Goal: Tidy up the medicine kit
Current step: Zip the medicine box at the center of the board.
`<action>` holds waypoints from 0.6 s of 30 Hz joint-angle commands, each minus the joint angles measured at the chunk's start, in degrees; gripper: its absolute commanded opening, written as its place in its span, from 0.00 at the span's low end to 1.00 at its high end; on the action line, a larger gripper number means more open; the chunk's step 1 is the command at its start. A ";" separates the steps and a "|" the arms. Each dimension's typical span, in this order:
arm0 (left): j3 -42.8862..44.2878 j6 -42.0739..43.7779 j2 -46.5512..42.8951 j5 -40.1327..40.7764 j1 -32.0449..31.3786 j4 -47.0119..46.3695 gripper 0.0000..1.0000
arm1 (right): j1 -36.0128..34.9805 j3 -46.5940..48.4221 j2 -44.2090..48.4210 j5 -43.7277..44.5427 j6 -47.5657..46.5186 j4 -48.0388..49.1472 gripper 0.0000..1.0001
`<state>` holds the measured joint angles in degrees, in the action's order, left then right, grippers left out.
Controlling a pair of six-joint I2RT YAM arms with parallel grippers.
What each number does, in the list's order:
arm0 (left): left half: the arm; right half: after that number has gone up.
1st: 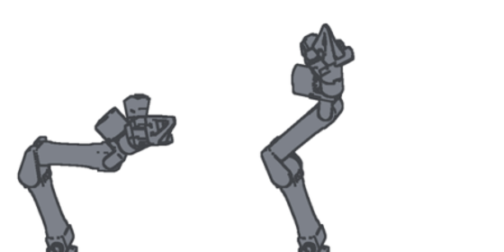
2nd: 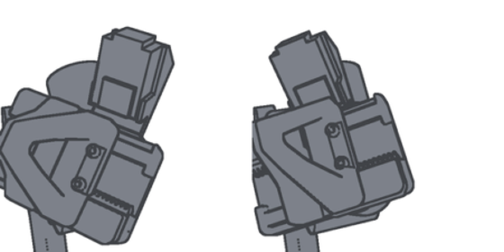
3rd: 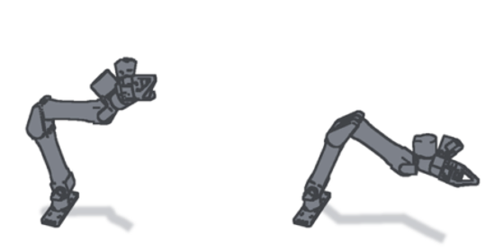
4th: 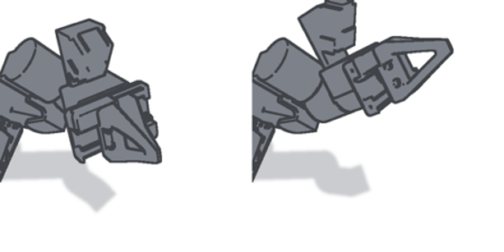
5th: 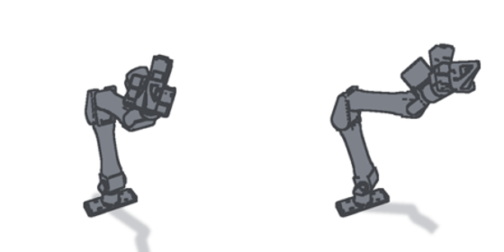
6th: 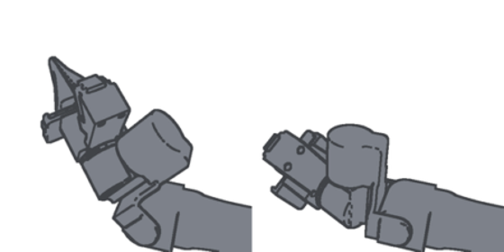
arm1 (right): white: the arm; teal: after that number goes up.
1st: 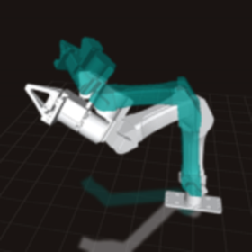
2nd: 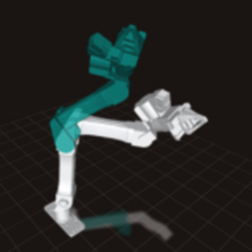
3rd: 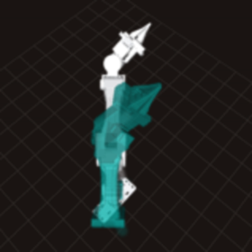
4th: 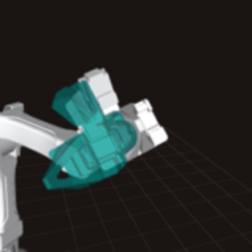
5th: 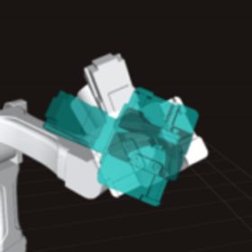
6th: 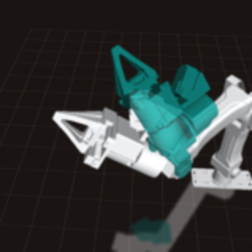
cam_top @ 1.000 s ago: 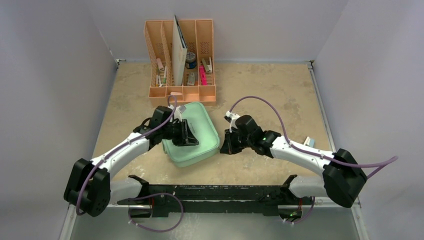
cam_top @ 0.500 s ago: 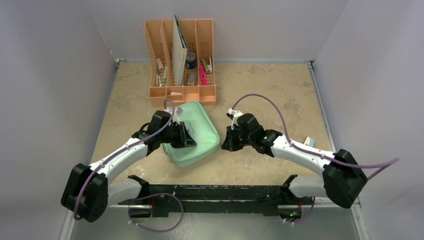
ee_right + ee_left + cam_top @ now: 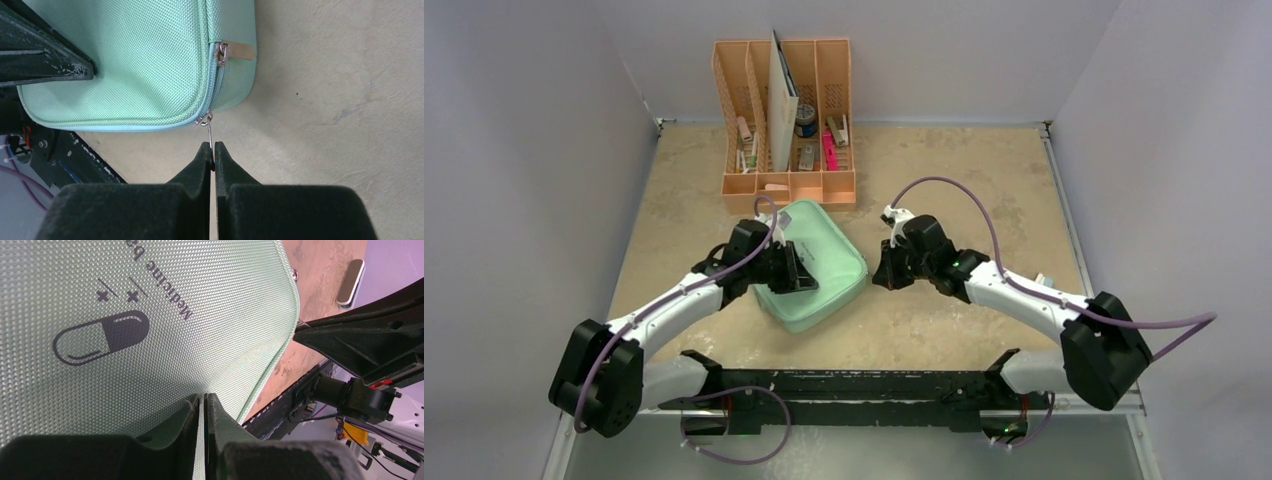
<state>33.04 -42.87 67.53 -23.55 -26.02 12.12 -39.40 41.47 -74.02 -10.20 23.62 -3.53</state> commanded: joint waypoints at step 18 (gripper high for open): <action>22.29 42.06 2.08 9.36 -10.88 17.90 0.33 | 2.56 -2.86 3.93 3.50 1.07 1.42 0.00</action>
<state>51.13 -17.67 68.73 -15.14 -31.48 28.86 -37.30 39.20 -72.07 -9.39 23.75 -0.80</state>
